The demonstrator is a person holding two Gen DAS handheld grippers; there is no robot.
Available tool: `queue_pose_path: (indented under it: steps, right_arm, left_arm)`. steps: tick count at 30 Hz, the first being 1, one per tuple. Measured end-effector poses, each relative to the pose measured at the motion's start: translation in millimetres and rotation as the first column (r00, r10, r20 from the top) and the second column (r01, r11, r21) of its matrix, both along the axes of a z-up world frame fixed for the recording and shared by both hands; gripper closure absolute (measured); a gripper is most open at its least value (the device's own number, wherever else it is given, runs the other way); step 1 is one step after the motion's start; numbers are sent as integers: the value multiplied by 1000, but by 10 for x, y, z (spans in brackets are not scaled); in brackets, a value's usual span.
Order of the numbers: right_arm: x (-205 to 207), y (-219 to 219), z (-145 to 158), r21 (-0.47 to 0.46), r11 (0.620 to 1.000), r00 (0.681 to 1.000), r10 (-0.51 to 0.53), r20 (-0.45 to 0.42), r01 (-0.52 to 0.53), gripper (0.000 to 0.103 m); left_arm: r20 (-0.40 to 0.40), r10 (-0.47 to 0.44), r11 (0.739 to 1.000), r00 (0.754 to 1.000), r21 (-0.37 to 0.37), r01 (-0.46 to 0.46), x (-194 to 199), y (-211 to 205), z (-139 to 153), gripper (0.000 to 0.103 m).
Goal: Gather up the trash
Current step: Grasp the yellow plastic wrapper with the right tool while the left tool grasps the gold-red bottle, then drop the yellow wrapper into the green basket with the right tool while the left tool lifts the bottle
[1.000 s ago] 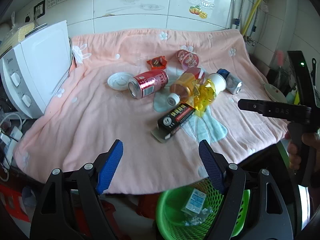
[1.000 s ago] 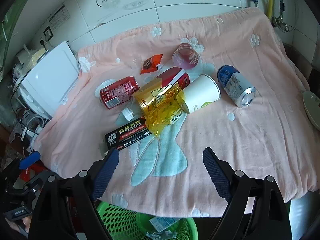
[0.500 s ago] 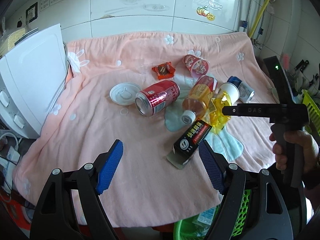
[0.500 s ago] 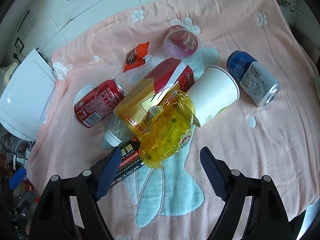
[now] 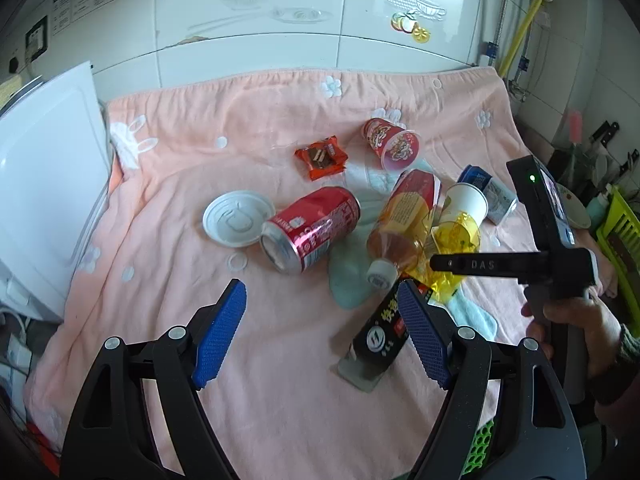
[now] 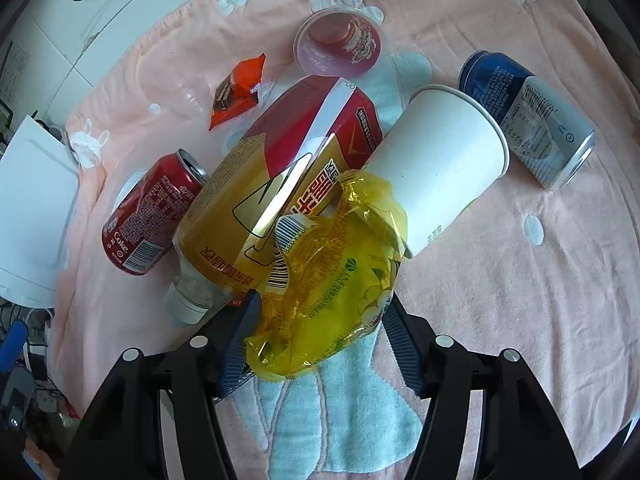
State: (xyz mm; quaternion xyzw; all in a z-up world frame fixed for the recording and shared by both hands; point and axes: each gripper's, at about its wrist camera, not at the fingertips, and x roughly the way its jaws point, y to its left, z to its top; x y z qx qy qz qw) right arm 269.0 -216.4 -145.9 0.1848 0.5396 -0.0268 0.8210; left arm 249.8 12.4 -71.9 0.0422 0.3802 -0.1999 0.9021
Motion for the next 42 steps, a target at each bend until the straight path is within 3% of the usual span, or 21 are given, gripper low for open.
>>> queue_pose_path:
  steps: [5, 11, 24, 30, 42]
  right_arm:
    - [-45, -7, 64, -19, 1000, 1000, 15, 21, -15, 58]
    - [-169, -96, 162, -34, 999, 999, 12, 49, -11, 61]
    - [-568, -237, 435, -89, 996, 994, 28, 103, -19, 62]
    - [-716, -268, 518, -98, 995, 993, 29, 116, -18, 62]
    - [-949, -289, 556, -131, 991, 994, 13, 113, 2, 62]
  left_arm:
    - [2, -47, 999, 999, 14, 47, 233, -236, 12, 26]
    - [-18, -112, 993, 994, 37, 112, 487, -589, -27, 23]
    - [-93, -260, 955, 961, 120, 270, 860, -1313, -327, 18]
    - [-98, -281, 938, 955, 183, 295, 974, -1543, -463, 17]
    - [-179, -322, 916, 930, 188, 354, 1169, -1751, -692, 20]
